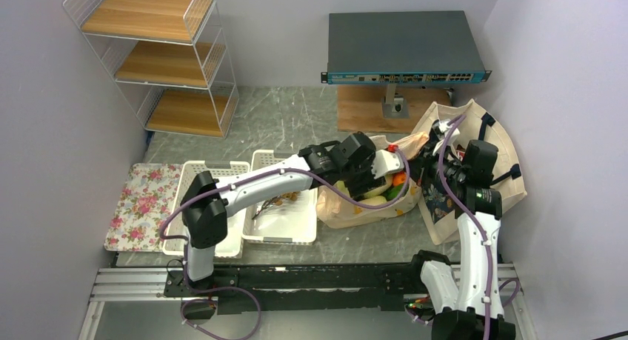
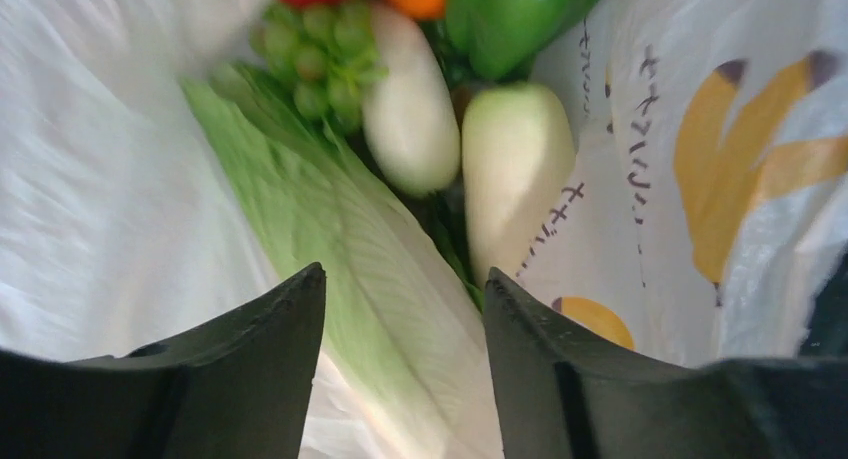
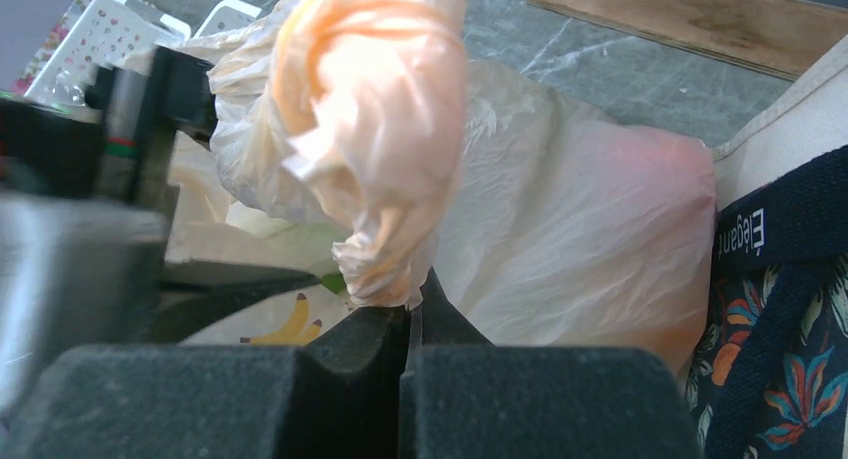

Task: Untie the knot of the grocery bags and take out the mixed food

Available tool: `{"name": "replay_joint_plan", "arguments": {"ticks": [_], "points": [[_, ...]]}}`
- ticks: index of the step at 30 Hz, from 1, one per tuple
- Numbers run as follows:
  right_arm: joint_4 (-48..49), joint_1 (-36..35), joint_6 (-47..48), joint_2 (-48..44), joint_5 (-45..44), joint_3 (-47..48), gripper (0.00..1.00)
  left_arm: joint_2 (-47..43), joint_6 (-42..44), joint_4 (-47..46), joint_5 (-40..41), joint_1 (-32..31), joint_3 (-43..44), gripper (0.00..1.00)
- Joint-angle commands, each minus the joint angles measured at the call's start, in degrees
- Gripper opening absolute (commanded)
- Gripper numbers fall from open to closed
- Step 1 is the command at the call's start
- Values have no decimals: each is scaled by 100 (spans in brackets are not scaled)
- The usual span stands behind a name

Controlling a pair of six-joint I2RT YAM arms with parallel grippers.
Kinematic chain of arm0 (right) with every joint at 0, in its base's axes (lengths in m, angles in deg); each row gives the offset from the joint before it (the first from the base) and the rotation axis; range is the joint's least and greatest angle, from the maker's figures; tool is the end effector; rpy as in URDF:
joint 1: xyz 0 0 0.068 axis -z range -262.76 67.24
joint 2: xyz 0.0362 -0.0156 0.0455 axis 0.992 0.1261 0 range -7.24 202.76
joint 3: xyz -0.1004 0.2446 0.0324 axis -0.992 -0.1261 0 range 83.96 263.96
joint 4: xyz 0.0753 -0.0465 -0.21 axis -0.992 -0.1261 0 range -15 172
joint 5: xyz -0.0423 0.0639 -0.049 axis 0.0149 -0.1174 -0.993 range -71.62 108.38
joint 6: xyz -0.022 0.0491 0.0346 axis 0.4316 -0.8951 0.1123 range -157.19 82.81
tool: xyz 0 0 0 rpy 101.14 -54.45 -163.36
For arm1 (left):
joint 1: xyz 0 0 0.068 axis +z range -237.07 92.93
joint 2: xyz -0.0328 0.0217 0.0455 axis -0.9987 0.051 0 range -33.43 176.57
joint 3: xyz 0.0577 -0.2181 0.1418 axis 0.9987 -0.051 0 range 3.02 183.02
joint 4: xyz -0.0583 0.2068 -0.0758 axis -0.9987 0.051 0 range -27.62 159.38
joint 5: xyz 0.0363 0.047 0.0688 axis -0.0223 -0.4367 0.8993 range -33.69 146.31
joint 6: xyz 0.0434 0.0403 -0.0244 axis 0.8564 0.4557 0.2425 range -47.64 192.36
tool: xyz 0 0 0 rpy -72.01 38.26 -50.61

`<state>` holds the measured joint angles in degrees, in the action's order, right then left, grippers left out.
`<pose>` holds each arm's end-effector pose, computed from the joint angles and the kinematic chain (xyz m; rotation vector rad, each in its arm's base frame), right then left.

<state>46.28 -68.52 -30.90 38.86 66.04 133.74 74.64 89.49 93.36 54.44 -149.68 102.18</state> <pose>0.1420 0.0019 0.3153 -0.3383 1.9642 0.6505 0.1873 -0.3649 0.3060 1.4927 1.7600 -0.4518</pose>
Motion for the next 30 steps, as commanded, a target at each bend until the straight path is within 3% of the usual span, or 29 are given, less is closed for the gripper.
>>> {"name": "replay_joint_plan", "arguments": {"ticks": [1, 7, 21, 28, 30], "points": [[245, -13, -367, 49, -203, 294, 0, 74, -1251, 179, 456, -44, -209, 64], [101, -9, -539, 51, -235, 375, 0, 442, -1668, 211, 1458, 67, -2, 68], [-70, -22, -614, 42, -278, 533, 0, 1278, -2432, 449, 1104, 471, 114, 83], [105, -24, -789, 82, -357, 457, 0, 1702, -2394, 584, 1025, 602, 161, 80], [154, -29, -811, 105, -363, 414, 0, 1725, -2254, 569, 894, 632, 118, 69]]}}
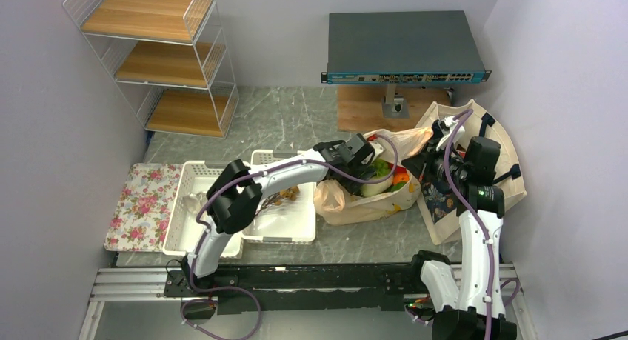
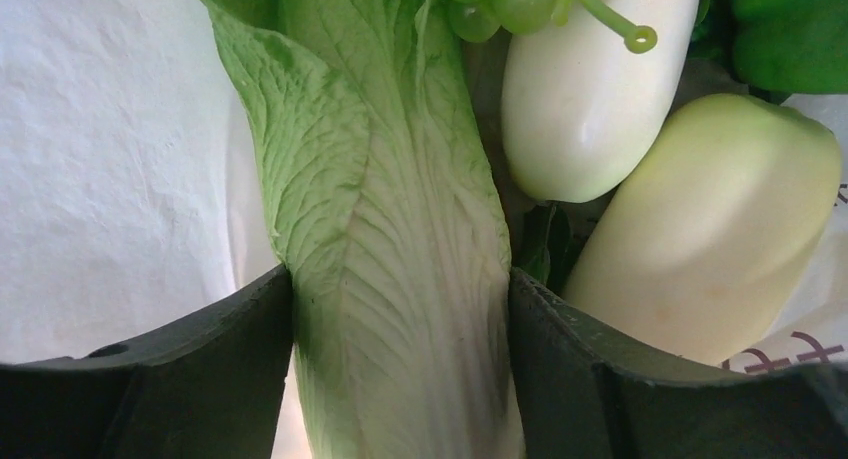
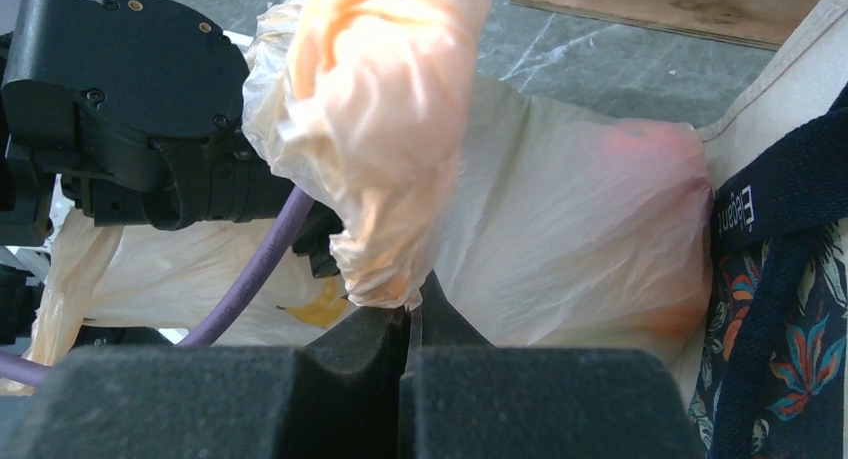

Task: Untie the knot of the grocery bags and take out the mixed food

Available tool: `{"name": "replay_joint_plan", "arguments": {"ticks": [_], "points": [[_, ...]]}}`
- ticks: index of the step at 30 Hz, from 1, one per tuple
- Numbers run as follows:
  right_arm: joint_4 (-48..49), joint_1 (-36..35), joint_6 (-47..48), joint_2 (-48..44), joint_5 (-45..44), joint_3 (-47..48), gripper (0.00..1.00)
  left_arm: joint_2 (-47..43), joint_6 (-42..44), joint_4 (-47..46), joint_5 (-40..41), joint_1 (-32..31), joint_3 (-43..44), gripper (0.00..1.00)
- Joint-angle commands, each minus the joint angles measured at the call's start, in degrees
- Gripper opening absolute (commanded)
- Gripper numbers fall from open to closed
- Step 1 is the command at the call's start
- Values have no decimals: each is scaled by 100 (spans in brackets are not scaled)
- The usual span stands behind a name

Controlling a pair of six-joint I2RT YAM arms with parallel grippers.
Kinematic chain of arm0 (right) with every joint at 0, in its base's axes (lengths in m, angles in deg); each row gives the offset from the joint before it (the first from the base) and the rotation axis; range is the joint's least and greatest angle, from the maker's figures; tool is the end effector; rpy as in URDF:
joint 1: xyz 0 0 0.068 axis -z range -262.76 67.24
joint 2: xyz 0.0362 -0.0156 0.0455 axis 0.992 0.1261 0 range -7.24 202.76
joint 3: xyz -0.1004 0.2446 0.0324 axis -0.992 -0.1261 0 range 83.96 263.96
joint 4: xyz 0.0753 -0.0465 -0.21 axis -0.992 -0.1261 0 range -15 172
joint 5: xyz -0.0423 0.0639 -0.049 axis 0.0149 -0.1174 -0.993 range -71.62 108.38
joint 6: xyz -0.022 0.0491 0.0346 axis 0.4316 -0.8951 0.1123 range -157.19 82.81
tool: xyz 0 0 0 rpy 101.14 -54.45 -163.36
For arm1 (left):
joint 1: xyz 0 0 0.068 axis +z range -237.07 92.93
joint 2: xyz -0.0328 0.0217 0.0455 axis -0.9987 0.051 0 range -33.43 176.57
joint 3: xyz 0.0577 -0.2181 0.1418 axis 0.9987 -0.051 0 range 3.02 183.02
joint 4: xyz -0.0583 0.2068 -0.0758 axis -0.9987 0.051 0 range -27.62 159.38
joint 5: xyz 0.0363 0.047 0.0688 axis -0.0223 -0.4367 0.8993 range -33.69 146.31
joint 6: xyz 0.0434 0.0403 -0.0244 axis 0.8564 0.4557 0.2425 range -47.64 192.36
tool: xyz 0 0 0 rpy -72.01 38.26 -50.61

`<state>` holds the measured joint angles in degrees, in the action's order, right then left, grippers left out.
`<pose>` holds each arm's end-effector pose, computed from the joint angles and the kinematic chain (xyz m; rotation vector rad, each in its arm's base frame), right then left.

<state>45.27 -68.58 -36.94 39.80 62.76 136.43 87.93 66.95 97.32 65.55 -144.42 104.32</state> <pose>0.1446 -0.0007 0.3245 -0.2085 1.9991 0.6545 0.2448 -0.3671 0.2174 1.0492 2.3015 -0.2407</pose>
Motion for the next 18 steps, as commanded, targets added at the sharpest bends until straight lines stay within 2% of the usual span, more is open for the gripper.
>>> {"name": "replay_joint_plan", "arguments": {"ticks": [1, 2, 4, 5, 6, 8, 14, 18], "points": [[266, -27, -203, 13, -35, 129, 0, 378, 83, 167, -270, 121, -94, 50], [275, -26, -190, 19, -30, 118, 0, 344, 174, 165, -275, 141, -59, 35], [280, -19, -161, 41, -70, 98, 0, 196, 380, 146, -380, 152, 68, 12], [285, -21, -162, 56, -92, 85, 0, 90, 459, 112, -507, 145, 122, 4], [295, -20, -195, 74, -114, 76, 0, -49, 685, 69, -665, 140, 158, 0], [319, -22, -273, 131, -155, 62, 0, -413, 924, -183, -855, 100, 36, 0], [561, -17, -540, 158, -754, 118, 0, -1846, 1593, -1671, -1113, -141, -1286, 0], [753, -13, -767, 178, -1109, 197, 0, -2479, 2014, -2255, -1557, -247, -1864, 0]]}}
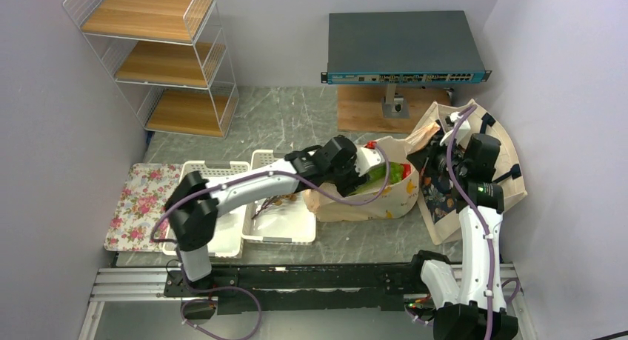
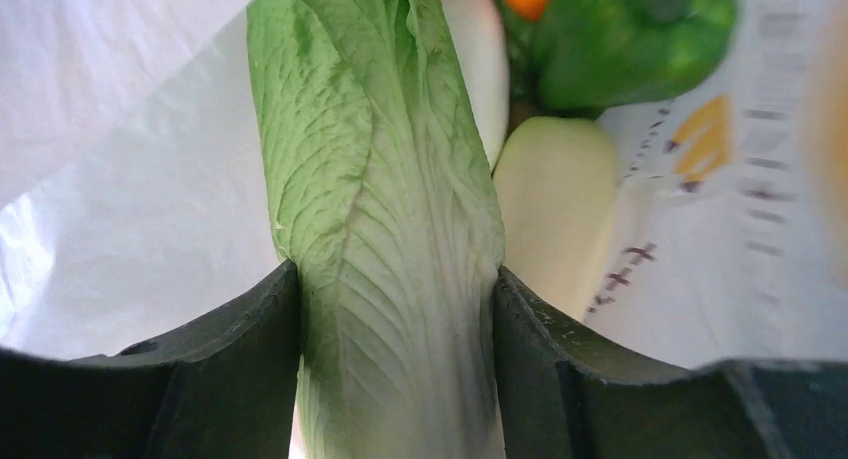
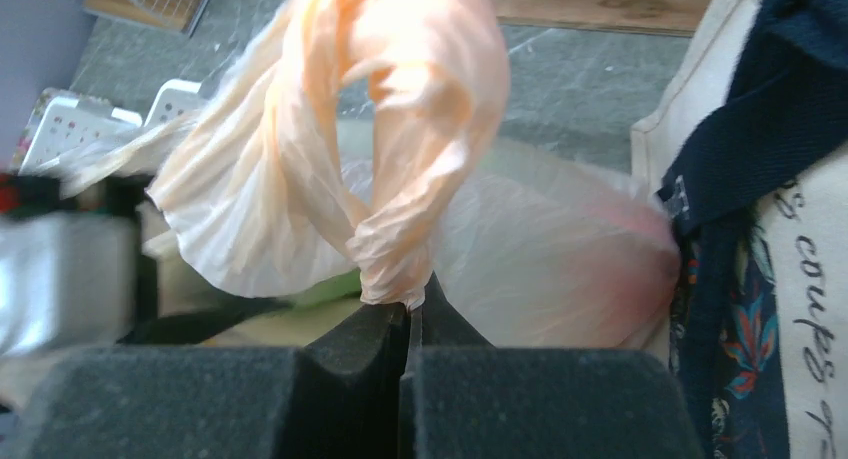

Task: Untie the knot of the grocery bags and take out the mixed food

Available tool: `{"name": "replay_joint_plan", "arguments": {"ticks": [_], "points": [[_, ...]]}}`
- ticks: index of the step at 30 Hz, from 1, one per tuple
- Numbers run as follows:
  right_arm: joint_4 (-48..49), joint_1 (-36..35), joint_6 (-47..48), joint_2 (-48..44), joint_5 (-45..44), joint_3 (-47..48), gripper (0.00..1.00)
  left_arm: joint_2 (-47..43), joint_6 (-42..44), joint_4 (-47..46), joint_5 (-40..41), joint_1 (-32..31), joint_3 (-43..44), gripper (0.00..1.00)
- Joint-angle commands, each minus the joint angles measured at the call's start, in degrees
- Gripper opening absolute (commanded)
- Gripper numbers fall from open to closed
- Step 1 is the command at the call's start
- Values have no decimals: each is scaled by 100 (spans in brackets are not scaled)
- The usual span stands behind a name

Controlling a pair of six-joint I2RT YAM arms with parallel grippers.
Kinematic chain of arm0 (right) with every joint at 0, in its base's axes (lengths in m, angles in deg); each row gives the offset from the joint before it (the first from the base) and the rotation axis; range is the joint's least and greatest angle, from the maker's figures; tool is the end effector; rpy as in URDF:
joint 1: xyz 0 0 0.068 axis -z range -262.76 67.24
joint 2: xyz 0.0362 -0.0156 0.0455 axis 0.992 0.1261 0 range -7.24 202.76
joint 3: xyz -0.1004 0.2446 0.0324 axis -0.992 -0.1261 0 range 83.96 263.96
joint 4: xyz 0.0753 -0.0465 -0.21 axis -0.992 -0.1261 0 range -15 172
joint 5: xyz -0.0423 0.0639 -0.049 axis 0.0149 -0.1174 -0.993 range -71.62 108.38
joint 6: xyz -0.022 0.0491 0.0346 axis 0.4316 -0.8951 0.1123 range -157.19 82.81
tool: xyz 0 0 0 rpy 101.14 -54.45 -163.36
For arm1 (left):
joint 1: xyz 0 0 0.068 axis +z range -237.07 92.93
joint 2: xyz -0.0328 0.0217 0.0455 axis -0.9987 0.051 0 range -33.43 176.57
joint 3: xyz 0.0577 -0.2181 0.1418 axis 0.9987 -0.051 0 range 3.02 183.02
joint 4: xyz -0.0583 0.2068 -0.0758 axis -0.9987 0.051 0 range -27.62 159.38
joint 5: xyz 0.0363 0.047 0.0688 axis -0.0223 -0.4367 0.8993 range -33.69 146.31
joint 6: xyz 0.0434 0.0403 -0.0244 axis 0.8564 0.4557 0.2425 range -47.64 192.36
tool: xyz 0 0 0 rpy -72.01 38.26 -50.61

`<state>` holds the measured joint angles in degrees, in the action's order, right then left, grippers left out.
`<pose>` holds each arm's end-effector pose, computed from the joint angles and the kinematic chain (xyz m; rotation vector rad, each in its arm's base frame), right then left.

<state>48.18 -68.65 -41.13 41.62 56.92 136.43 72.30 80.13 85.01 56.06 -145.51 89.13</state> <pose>0.1558 -0.0072 0.3236 -0.0826 2.0224 0.5900 0.2082 -0.3392 0.2646 1.2862 1.9688 -0.4501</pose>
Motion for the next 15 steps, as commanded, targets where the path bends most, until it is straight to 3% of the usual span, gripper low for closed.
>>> {"name": "replay_joint_plan", "arguments": {"ticks": [1, 5, 9, 15], "points": [[521, -9, -414, -14, -602, 202, 0, -1059, 797, -1160, -747, -156, -500, 0], [735, -9, -544, -45, -872, 235, 0, -1532, 1359, -1576, -1069, -227, -1076, 0], [801, -7, -518, -134, -1037, 338, 0, -1844, 1785, -1839, -887, -314, -1496, 0], [1271, -5, -677, -230, -362, 633, 0, -1083, 1149, -997, 223, -275, -543, 0]]}}
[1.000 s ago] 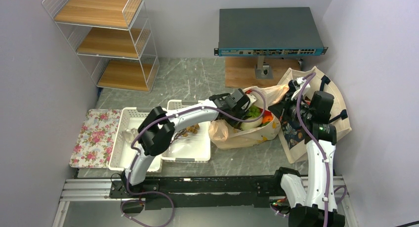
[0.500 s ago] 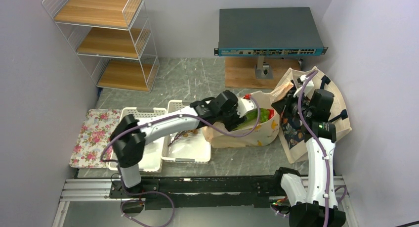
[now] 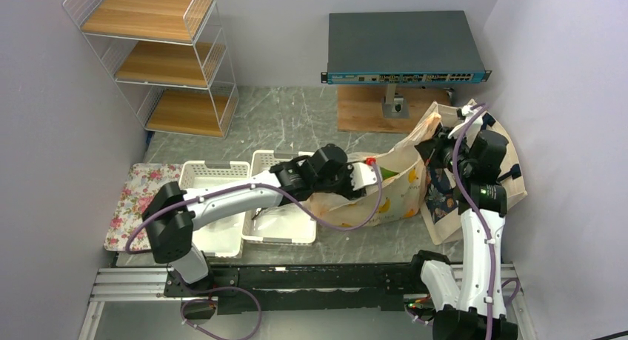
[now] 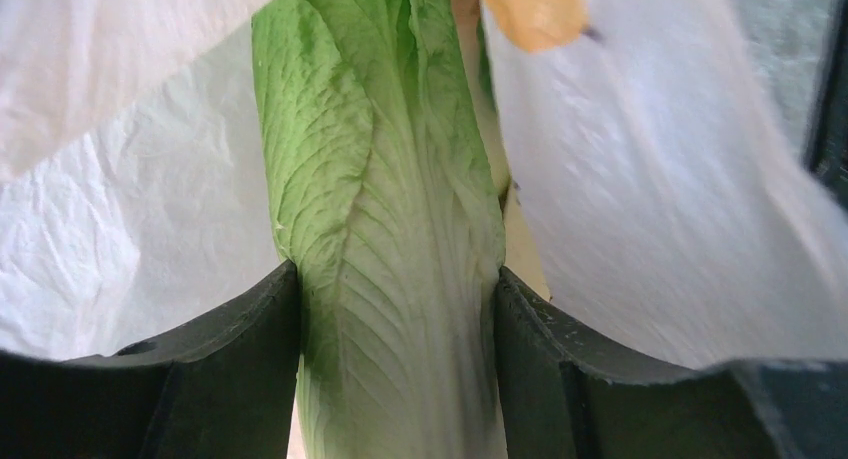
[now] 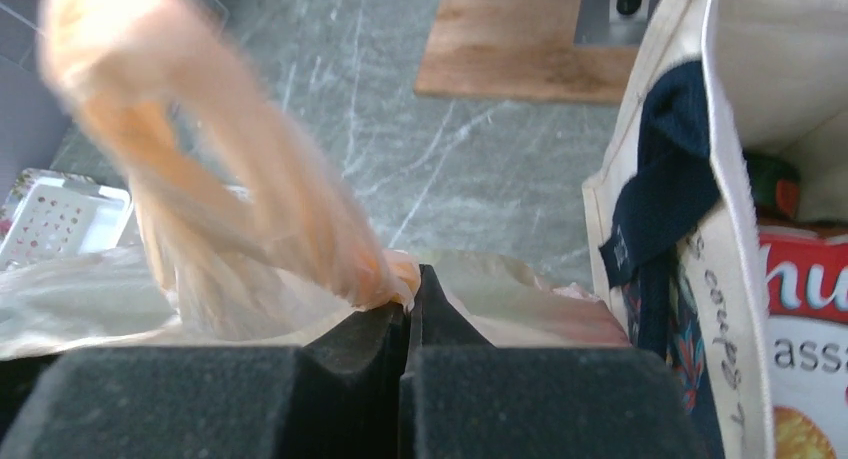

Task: Untie the knot of the grocery bags and take out the mixed food

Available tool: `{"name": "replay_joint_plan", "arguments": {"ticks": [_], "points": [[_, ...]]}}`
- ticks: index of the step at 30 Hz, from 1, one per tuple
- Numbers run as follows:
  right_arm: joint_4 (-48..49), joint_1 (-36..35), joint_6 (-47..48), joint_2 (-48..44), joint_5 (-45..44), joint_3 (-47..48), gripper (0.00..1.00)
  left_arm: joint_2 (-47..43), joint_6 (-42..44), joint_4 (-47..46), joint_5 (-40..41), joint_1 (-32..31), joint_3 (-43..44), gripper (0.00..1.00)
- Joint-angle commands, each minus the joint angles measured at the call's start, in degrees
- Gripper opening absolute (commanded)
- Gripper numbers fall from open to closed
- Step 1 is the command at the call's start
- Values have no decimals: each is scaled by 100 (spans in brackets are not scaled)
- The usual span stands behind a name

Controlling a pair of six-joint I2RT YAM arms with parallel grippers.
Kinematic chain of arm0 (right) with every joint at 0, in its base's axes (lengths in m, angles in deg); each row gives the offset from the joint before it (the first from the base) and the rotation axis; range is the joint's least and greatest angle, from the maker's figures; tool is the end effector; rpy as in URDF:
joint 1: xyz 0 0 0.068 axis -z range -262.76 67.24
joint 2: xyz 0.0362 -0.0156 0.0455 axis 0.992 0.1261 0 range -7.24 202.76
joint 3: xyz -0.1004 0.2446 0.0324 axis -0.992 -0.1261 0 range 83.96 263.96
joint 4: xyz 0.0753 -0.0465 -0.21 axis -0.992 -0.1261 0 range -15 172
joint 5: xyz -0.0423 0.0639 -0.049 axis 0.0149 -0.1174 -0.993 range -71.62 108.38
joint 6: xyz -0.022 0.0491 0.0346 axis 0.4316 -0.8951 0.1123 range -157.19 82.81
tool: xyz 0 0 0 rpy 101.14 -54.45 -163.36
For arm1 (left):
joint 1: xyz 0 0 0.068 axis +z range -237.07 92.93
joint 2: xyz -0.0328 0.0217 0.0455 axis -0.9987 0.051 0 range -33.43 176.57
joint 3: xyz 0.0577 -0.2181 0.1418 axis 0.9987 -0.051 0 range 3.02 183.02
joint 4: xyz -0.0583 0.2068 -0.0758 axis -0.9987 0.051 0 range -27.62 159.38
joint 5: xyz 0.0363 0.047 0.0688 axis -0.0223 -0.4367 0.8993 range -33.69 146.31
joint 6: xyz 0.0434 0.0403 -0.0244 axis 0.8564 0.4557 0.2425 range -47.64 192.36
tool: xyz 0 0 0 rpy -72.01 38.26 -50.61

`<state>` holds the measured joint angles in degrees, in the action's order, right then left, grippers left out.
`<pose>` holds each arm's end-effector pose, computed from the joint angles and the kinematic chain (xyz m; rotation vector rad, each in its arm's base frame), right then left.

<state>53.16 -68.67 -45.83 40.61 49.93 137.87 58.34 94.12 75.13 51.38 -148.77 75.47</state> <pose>0.1575 -0.0127 0.3410 0.0247 1.9360 0.4769 0.1619 -0.3096 0.2928 1.4823 1.5845 -0.4979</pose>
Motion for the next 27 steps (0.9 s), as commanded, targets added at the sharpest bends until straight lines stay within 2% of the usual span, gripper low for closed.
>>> {"name": "replay_joint_plan", "arguments": {"ticks": [1, 5, 9, 12, 17, 19, 24, 27], "points": [[836, -2, -235, -102, 443, 551, 0, 421, -386, 13, 877, 72, 1019, 0], [928, -11, -237, 117, 610, 873, 0, 791, -742, 144, 1413, 133, 1889, 0], [983, -12, -139, 259, 695, 997, 0, 1123, -1322, 648, 1115, 254, 2749, 0], [958, -23, -41, 251, 736, 895, 0, 1262, -1808, 931, 522, 399, 3097, 0], [1084, -20, -117, 335, 347, 768, 0, 666, -318, -13, -52, -19, 1876, 0], [1144, -20, -142, 421, 188, 776, 0, 404, 7, -308, -76, -77, 1380, 0], [963, -20, 30, 537, 64, 761, 0, -141, 240, -912, 301, 46, 689, 0], [629, -17, 245, 528, 133, 741, 0, -362, -14, -1040, 623, 189, 746, 0]]}}
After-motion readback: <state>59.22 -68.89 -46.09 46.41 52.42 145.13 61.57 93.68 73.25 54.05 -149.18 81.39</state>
